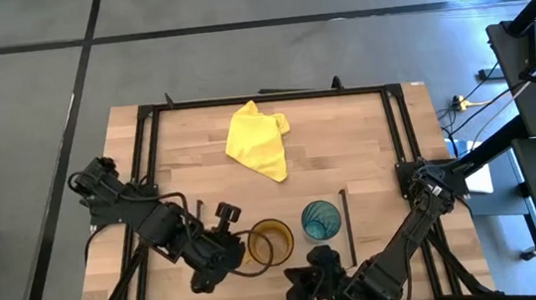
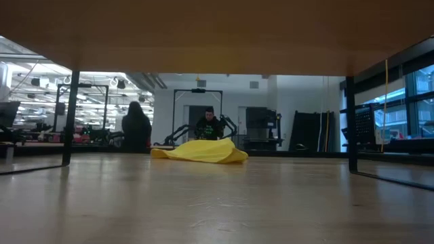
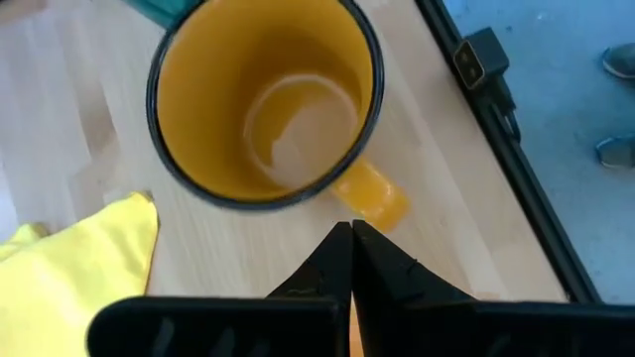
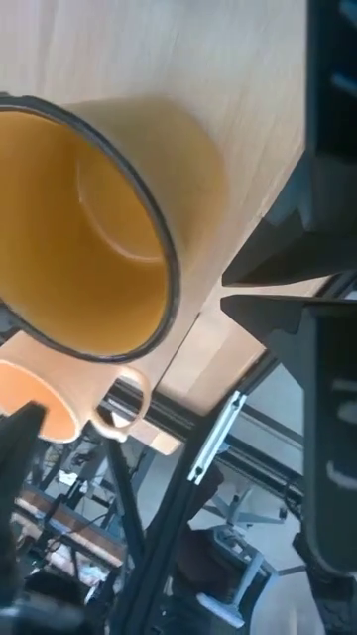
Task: Stack small to large cups/mugs on shelf
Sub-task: Adjust the brown mug on the shelf
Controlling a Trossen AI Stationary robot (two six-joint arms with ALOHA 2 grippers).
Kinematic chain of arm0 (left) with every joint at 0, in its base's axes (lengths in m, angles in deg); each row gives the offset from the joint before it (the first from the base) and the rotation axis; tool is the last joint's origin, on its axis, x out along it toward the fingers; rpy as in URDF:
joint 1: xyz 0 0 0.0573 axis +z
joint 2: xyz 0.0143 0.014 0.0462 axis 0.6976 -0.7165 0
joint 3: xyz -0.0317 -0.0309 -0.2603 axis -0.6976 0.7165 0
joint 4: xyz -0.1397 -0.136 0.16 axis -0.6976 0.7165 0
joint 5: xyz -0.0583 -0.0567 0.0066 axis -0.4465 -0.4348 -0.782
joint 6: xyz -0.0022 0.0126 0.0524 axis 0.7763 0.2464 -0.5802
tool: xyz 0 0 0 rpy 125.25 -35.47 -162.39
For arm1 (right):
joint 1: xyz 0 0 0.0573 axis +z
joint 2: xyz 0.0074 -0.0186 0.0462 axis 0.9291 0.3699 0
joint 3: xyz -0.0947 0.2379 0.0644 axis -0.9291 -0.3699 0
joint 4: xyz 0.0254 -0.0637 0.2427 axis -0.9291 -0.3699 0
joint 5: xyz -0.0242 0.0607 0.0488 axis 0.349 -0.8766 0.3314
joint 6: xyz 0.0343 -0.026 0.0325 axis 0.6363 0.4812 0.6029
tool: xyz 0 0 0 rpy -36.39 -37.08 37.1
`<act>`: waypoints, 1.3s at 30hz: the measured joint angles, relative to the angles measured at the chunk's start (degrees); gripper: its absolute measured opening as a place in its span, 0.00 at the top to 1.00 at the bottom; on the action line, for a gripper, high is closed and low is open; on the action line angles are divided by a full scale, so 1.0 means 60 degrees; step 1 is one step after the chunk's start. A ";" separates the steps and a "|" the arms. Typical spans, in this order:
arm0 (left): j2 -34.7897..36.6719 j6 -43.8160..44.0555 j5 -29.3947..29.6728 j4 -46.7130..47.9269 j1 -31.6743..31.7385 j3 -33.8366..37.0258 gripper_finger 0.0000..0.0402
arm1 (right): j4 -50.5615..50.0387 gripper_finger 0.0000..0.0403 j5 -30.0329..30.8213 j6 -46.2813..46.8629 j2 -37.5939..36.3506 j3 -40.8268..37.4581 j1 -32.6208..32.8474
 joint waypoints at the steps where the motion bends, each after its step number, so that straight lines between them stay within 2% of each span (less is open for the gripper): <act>1: -0.0039 0.0003 0.0087 -0.0096 0.0021 0.0004 1.00 | 0.0040 0.93 0.0059 -0.0002 0.0000 0.0000 0.0007; 12: -0.0484 0.0989 0.0263 0.0580 0.0385 0.0004 1.00 | 0.0105 0.97 0.0238 -0.0036 -0.0004 0.0000 0.0169; 23: -0.0642 0.1494 -0.0658 0.0569 0.0608 0.0004 1.00 | 0.0084 0.97 0.0254 -0.0039 -0.0004 0.0000 0.0215; 39: -0.0825 0.1757 -0.0920 0.0236 0.0791 0.0004 1.00 | -0.0048 0.97 0.0316 -0.0058 -0.0004 0.0000 0.0215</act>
